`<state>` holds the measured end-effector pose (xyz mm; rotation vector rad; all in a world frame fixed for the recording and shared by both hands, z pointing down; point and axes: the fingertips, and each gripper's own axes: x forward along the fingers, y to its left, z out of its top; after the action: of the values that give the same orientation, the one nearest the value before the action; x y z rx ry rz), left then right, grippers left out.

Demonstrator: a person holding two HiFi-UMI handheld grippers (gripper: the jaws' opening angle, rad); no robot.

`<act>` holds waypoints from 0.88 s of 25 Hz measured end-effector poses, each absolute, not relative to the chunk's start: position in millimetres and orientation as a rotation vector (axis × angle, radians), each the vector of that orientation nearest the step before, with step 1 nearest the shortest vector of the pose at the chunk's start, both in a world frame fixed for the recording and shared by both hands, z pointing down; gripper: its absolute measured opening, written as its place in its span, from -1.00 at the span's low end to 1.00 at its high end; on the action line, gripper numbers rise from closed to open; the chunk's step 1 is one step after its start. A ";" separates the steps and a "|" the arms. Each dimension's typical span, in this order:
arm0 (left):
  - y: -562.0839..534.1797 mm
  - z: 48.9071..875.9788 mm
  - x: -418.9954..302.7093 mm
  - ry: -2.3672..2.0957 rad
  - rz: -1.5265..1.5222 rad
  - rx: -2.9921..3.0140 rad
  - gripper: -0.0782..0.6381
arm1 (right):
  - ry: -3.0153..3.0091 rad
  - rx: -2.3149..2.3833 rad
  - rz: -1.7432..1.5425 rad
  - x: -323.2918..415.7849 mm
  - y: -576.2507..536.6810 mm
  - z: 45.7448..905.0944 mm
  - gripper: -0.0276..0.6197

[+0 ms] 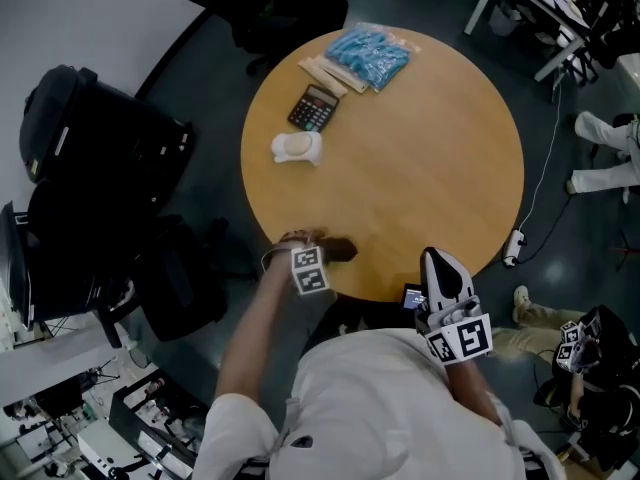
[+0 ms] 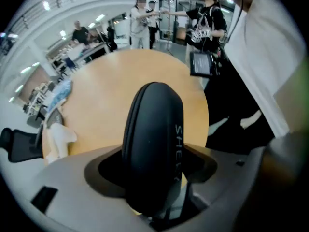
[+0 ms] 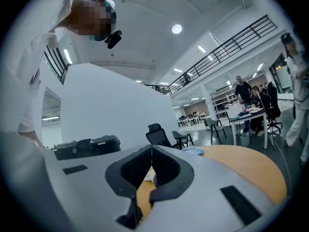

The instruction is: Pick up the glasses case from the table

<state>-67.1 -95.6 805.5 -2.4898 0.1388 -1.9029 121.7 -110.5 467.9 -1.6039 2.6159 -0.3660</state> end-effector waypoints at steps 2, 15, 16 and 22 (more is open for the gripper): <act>-112.0 761.4 -58.2 0.387 -1.714 -2.605 0.13 | 2.626 -1.596 -0.322 119.4 -114.8 462.8 -0.87; -119.3 450.4 -53.7 1.597 0.093 -2.829 0.13 | 2.578 -1.569 -0.128 105.4 -124.1 416.4 -0.87; -118.4 454.8 -52.6 1.633 0.092 -2.813 0.13 | 2.583 -1.573 -0.137 104.5 -123.3 418.8 -0.87; -118.4 468.0 -45.7 1.795 -0.026 -2.724 0.13 | 2.599 -1.616 -0.140 107.3 -120.9 424.7 -0.87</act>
<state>-45.7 -118.4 468.0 -2.7235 1.7952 -0.0263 107.3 -120.9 424.7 -1.6164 2.5994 -0.1401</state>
